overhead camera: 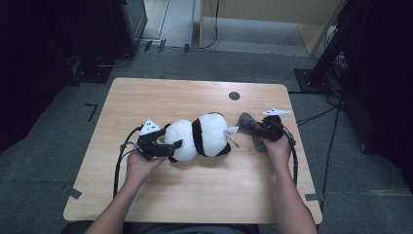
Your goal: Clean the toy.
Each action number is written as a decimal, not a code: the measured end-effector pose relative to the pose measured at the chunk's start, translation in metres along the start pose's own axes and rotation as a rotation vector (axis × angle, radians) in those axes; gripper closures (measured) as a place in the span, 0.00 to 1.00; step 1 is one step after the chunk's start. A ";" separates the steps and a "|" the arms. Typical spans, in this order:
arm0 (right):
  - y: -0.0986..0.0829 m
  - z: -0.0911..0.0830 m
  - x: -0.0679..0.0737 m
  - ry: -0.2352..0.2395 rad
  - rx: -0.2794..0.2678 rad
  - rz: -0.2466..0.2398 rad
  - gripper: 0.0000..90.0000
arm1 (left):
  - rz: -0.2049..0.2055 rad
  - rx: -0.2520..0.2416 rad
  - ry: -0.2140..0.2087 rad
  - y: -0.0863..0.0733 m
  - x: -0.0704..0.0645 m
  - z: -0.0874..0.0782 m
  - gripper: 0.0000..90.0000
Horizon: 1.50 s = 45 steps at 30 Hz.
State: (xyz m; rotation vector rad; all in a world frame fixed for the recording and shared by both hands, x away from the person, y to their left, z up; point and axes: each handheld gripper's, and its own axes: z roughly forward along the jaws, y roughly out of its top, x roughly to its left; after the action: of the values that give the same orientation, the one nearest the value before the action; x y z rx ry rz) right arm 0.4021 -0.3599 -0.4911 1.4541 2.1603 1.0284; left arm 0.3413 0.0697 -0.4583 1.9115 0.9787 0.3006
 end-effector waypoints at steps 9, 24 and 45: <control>-0.002 0.007 -0.002 -0.007 0.065 0.015 0.76 | -0.035 0.015 0.002 -0.007 0.007 0.009 0.02; 0.018 -0.017 0.013 0.065 0.025 0.046 0.84 | -0.048 0.009 -0.071 -0.014 0.019 0.011 0.18; 0.070 -0.066 0.066 0.112 -0.032 -0.069 0.83 | -0.048 0.012 -0.076 -0.009 0.019 0.010 0.26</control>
State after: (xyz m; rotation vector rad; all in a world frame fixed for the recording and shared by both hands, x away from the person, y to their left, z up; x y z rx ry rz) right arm 0.3791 -0.3104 -0.3886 1.3269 2.2439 1.1389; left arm 0.3542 0.0798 -0.4745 1.8932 0.9763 0.1936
